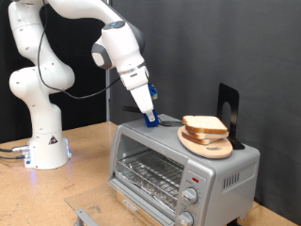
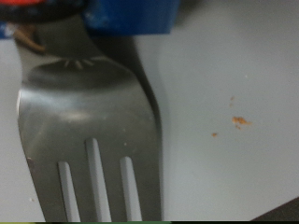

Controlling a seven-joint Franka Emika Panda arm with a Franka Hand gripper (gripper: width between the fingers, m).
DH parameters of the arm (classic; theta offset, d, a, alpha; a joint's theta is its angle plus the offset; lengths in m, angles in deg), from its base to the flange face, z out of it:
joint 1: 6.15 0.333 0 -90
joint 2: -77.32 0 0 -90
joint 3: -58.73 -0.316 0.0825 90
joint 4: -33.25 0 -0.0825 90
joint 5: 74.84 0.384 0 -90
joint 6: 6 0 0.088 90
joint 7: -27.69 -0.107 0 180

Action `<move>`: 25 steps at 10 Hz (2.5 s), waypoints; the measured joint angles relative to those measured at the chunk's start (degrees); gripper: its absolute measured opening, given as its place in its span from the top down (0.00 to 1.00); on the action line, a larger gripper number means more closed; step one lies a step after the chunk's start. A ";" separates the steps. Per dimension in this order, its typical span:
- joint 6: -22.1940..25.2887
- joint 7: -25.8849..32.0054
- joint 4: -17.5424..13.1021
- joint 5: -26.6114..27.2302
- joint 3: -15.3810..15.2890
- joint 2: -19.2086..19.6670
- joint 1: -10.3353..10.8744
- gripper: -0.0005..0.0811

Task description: Make a piece of toast with the oven

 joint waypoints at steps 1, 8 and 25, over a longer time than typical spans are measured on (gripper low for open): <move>-0.84 -0.06 0.31 0.03 0.00 0.02 0.00 0.00; -2.52 -0.44 0.48 0.39 0.03 1.14 -0.01 0.00; 0.03 -2.84 -1.00 0.74 0.00 2.10 -0.52 0.39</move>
